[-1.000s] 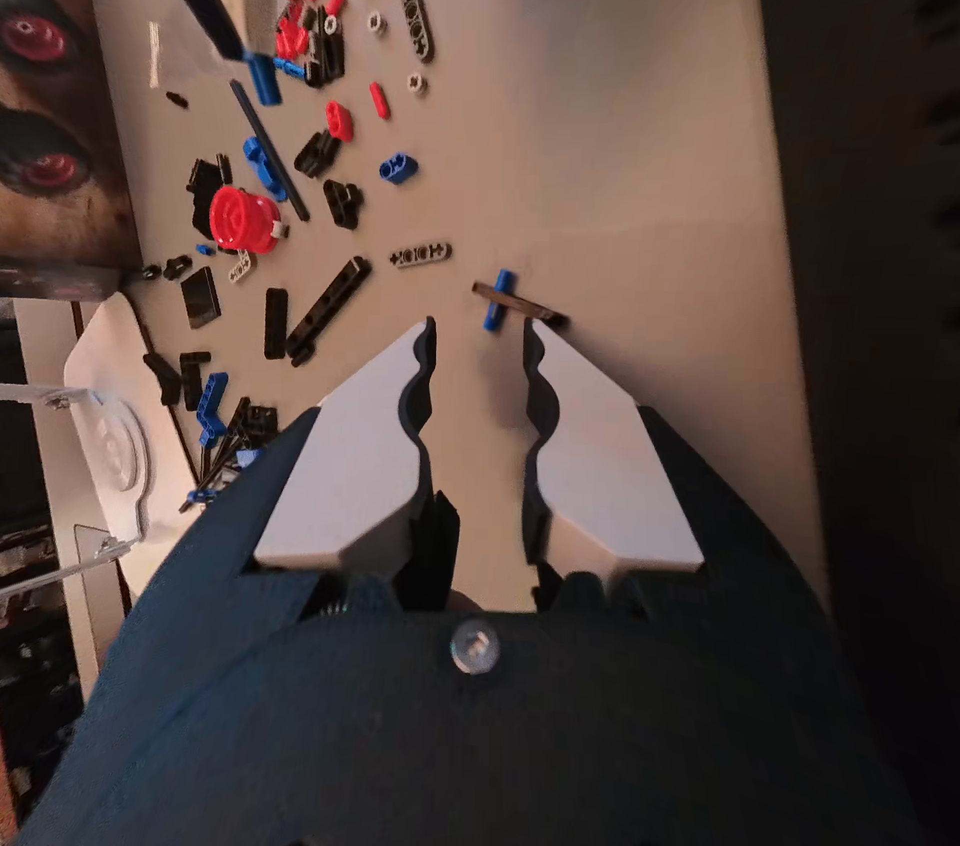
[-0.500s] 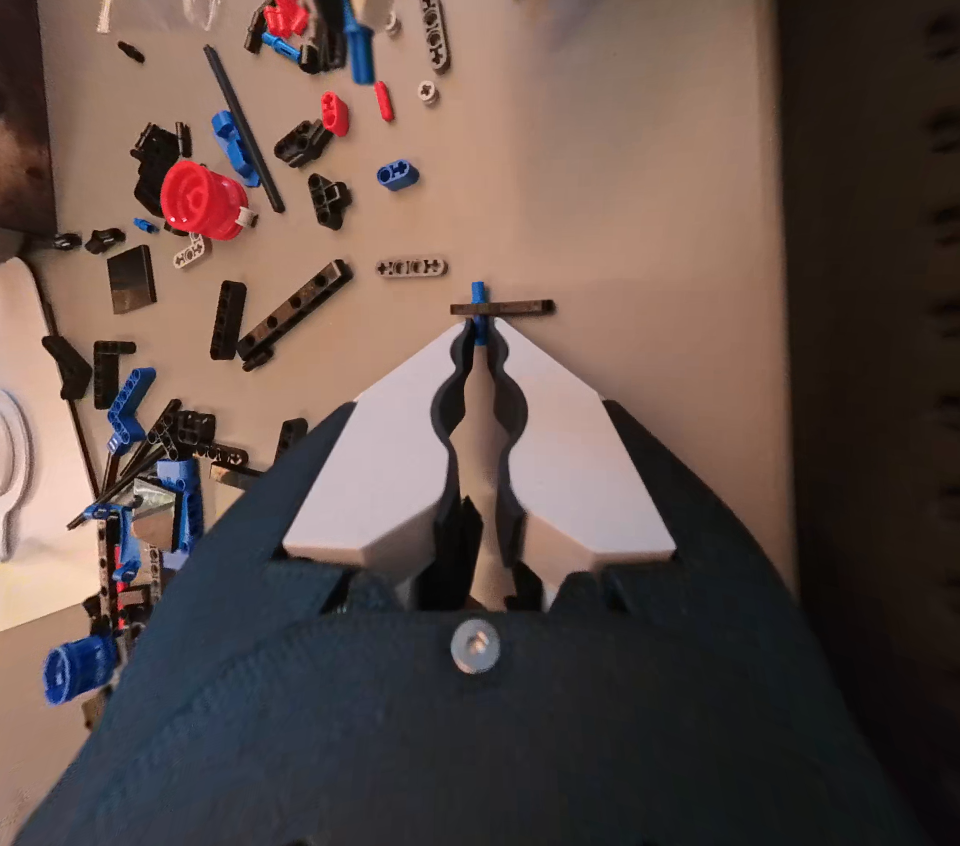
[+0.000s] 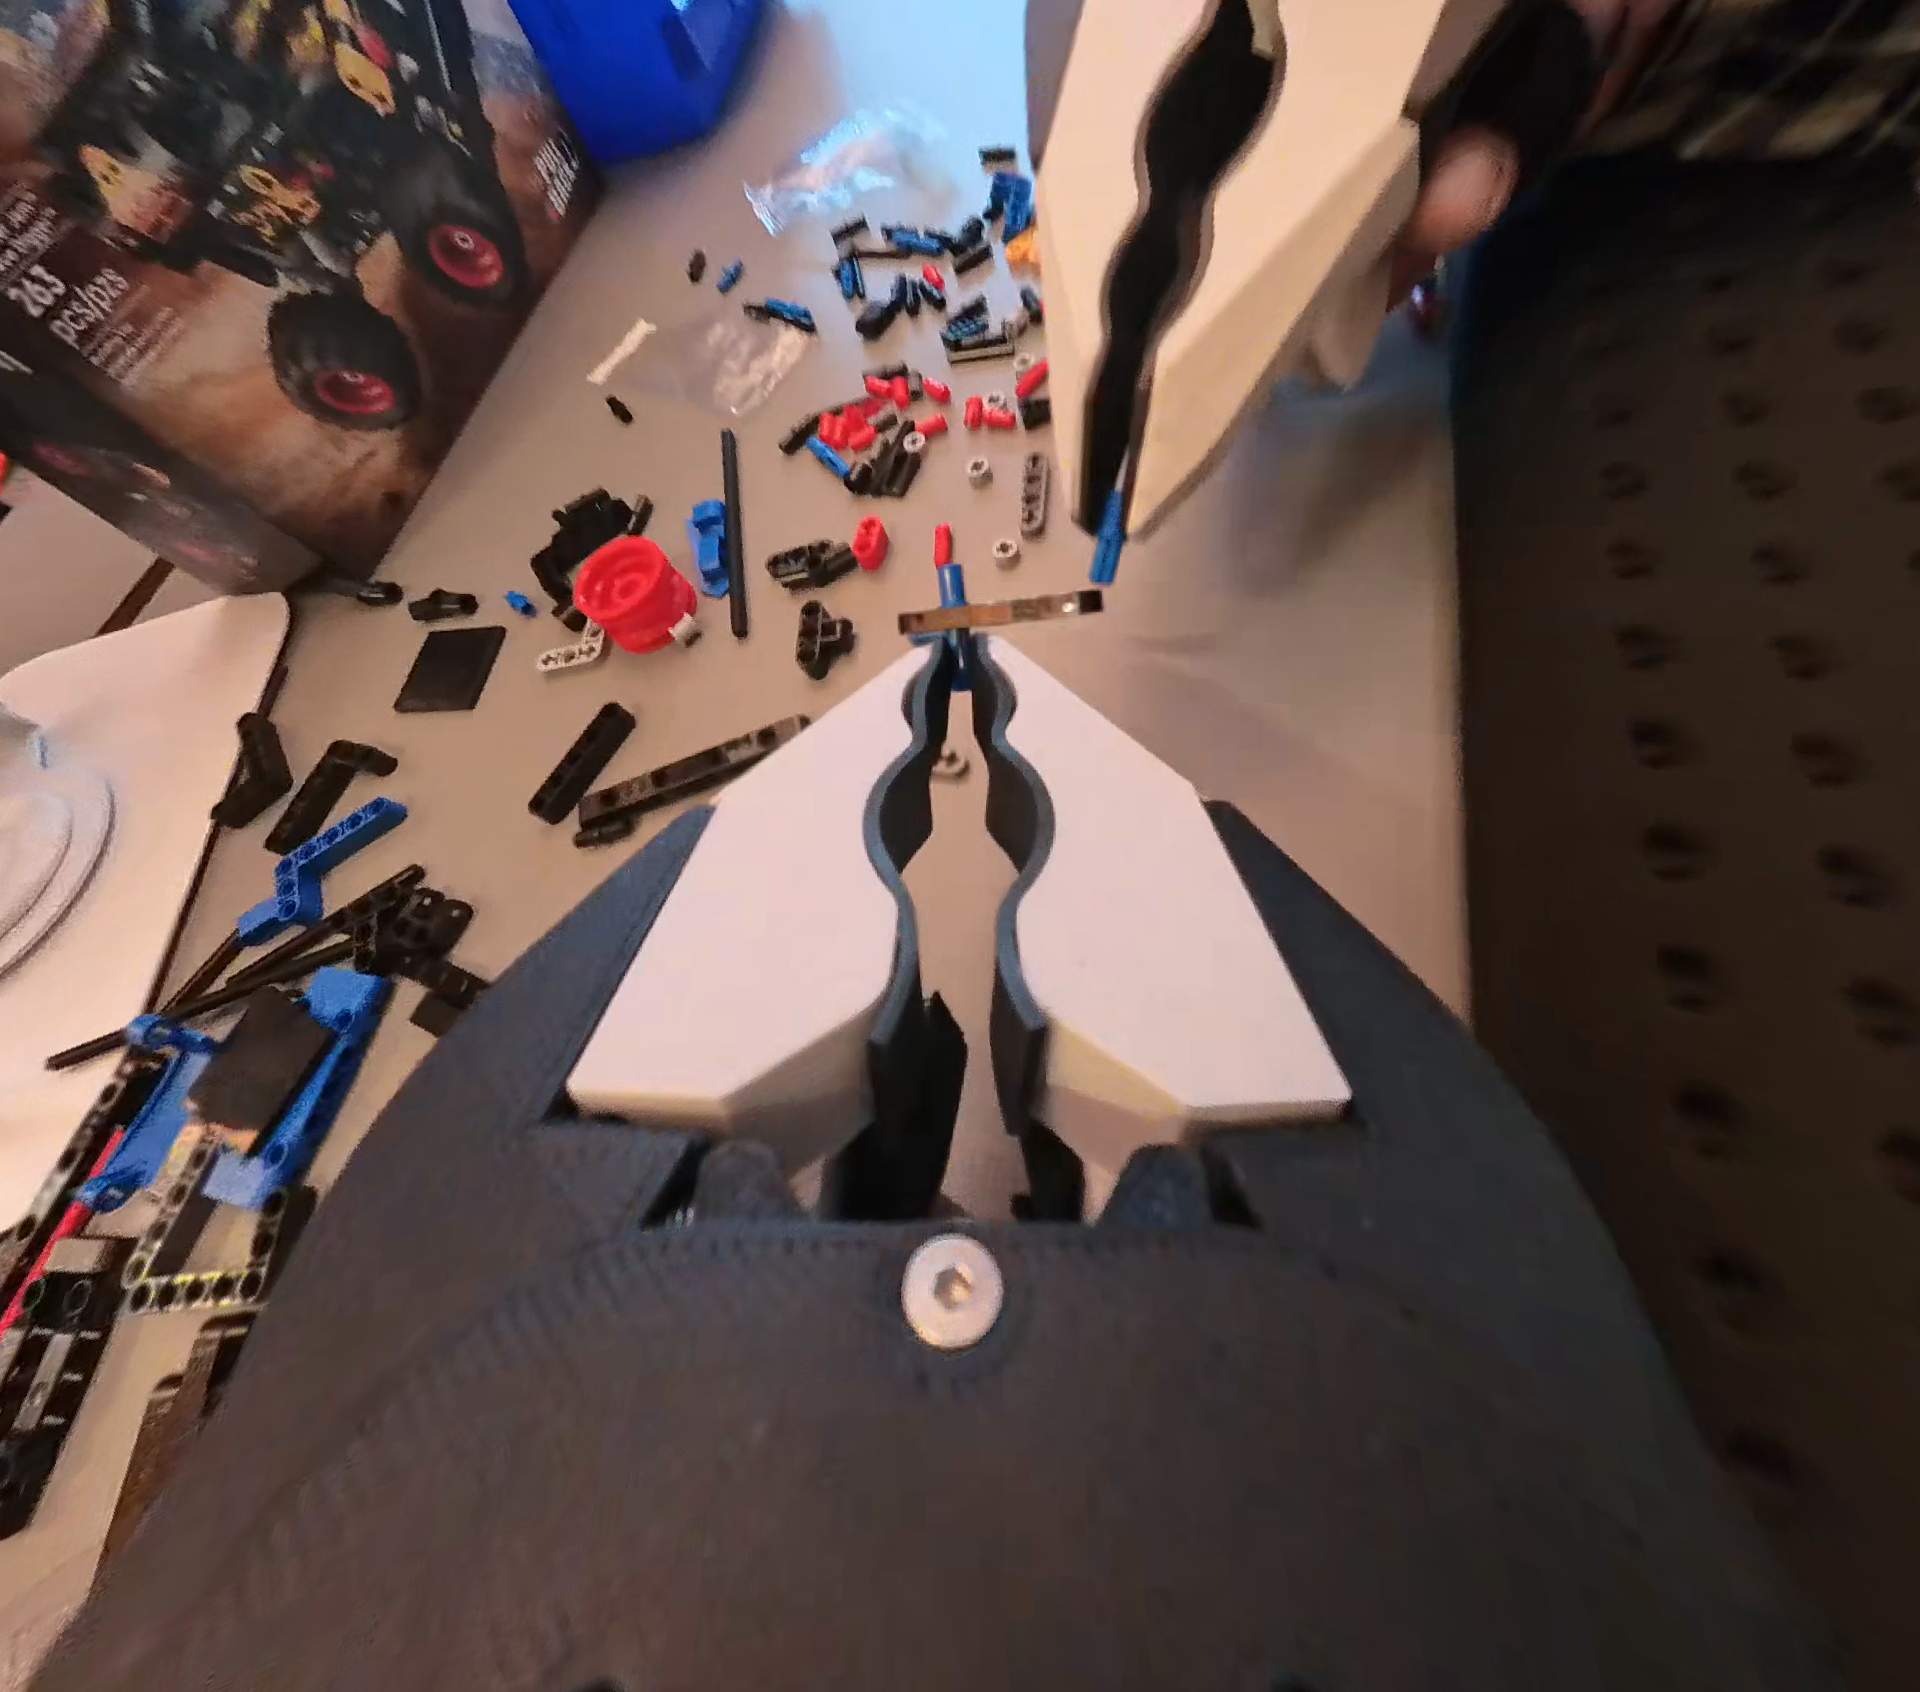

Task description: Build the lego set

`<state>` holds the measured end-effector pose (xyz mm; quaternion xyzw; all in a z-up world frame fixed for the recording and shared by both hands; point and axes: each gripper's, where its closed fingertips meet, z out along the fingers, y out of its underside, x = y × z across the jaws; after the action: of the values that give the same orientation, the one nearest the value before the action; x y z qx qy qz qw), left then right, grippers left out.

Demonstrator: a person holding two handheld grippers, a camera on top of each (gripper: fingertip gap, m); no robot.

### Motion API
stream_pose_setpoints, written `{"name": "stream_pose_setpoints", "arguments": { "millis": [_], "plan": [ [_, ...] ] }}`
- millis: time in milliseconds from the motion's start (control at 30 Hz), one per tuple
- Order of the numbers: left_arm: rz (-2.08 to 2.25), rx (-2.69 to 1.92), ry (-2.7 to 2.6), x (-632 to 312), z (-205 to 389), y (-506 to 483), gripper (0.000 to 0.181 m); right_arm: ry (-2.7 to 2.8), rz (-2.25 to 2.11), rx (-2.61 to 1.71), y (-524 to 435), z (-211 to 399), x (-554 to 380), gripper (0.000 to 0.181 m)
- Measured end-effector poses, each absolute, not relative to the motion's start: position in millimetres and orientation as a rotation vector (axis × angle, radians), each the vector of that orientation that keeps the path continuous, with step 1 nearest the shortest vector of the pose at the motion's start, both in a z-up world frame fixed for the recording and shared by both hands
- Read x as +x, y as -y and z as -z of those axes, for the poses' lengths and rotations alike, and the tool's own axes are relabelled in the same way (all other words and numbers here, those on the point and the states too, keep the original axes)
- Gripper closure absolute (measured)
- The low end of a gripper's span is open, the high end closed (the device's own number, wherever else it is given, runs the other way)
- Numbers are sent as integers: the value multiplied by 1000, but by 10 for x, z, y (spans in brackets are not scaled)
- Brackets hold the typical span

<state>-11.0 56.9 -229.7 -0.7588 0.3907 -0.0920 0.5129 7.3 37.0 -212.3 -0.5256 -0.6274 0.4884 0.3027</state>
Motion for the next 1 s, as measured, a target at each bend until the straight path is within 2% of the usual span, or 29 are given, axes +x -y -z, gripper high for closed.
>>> {"name": "stream_pose_setpoints", "arguments": {
  "millis": [1000],
  "plan": [
    [228, -1749, -882, -72, 2151, -604, 181, 1682, -1195, -1309, -388, 2081, 76, 180]
  ]
}}
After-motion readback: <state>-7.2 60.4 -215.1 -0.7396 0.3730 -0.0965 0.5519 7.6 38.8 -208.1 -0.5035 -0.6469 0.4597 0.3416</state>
